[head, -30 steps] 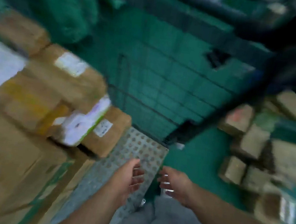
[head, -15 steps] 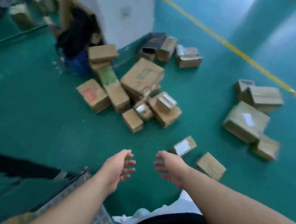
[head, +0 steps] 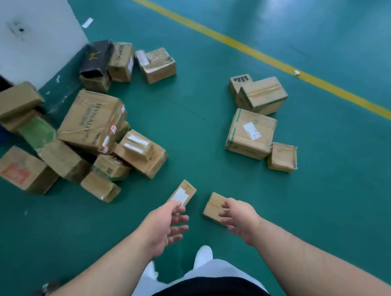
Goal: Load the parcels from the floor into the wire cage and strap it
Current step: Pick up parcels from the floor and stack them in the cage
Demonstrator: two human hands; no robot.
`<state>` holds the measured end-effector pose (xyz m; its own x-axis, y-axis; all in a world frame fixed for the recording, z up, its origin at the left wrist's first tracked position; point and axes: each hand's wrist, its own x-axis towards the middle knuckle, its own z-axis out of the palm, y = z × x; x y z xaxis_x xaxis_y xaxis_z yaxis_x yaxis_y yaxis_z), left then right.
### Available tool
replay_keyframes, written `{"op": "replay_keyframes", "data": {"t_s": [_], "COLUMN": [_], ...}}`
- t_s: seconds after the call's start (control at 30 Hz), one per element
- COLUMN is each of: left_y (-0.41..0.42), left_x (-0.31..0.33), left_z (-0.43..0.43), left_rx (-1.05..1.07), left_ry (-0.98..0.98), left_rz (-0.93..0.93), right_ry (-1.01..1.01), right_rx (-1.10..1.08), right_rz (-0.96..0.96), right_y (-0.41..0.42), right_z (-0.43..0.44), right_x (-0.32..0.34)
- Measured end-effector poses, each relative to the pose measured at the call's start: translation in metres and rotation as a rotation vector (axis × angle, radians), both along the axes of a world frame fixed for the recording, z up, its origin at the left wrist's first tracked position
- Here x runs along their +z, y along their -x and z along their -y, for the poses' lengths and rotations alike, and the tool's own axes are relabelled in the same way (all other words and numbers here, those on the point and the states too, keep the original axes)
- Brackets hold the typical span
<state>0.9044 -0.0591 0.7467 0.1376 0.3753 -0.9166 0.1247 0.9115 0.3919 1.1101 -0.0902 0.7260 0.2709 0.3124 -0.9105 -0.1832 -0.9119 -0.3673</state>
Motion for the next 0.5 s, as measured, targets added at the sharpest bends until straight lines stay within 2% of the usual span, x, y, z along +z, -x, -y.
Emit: {"op": "replay_keyframes", "data": {"t_s": [0.2,0.33,0.5], "left_y": [-0.020,-0.033,-0.063], "left_x": [-0.015,-0.029,-0.016], "left_z": [-0.059,-0.108,-0.173], "left_rx": [-0.110,-0.277,-0.401], "left_ry": [0.036,0.077,-0.045], "left_rz": [-0.051,-0.085,-0.144], "right_ry": [0.002,-0.011,-0.056], "right_rx": [-0.091,-0.200,-0.282], "right_rz": [-0.010,-0.012,-0.025], "right_y": [-0.023,-0.020,-0.033], "right_z": [-0.044,-0.065,-0.081], "right_x": [-0.008,-0.008,0.008]}}
